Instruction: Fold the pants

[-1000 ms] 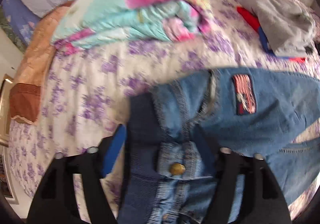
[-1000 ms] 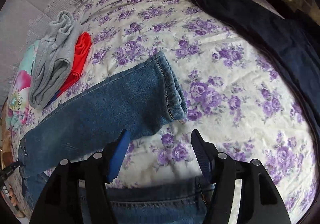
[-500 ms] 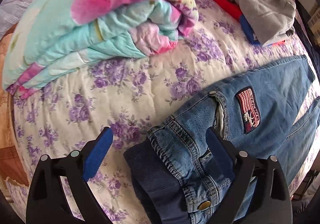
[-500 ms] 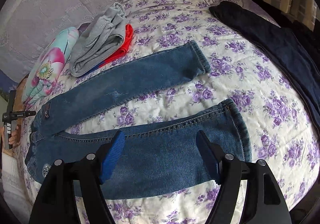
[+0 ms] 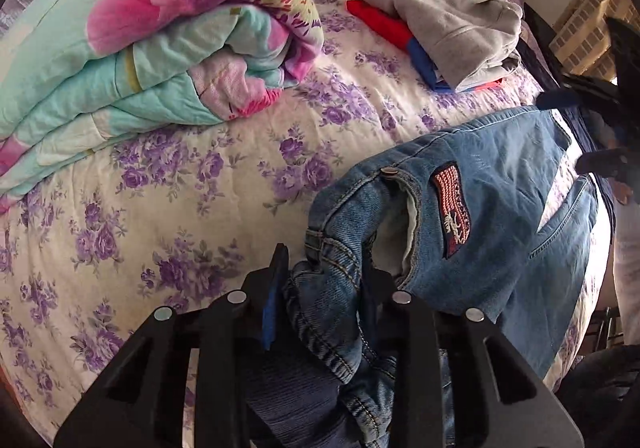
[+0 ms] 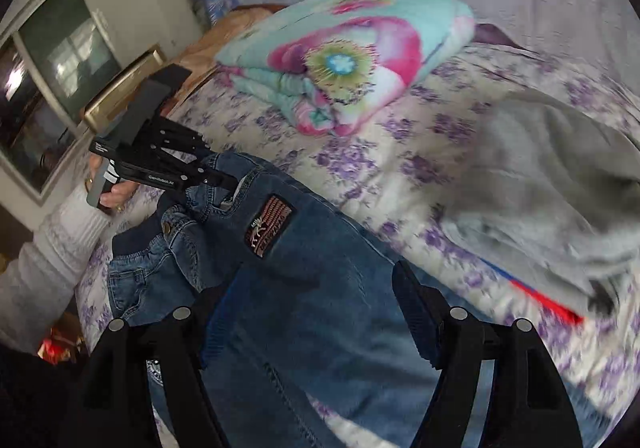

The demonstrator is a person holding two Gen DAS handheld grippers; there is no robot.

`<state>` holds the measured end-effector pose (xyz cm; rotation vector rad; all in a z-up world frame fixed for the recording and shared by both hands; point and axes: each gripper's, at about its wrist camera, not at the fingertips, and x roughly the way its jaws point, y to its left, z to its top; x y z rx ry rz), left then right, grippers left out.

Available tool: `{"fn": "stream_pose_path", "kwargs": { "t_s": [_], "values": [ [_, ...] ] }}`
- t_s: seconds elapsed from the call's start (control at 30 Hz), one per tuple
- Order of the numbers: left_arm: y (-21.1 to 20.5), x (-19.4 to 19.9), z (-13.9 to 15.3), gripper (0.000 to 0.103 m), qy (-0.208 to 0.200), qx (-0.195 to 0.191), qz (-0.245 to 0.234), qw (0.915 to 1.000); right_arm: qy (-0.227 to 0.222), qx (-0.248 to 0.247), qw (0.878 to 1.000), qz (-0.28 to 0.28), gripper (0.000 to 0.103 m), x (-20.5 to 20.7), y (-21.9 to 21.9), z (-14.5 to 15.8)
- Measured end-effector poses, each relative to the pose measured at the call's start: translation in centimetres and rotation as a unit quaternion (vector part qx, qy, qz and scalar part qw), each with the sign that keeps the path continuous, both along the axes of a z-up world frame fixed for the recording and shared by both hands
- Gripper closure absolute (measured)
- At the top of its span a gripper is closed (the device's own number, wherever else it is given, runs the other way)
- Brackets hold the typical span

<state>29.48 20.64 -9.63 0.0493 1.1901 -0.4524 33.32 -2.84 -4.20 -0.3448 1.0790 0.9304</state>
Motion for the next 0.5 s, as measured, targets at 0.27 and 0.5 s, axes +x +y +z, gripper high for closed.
{"fn": "stream_pose_path", "kwargs": {
  "t_s": [0.27, 0.5],
  "values": [
    [0.6, -0.5, 0.5, 0.072, -0.019, 0.002, -0.007, 0.9998, 0.068, -0.077, 0.993, 0.064, 0.028, 5.3, 4.3, -5.7],
    [0.7, -0.4, -0.2, 0.072, -0.018, 0.003, -0.004, 0.9998, 0.105, -0.057, 0.988, 0.098, 0.082, 4.4, 4.9, -7.5]
  ]
}}
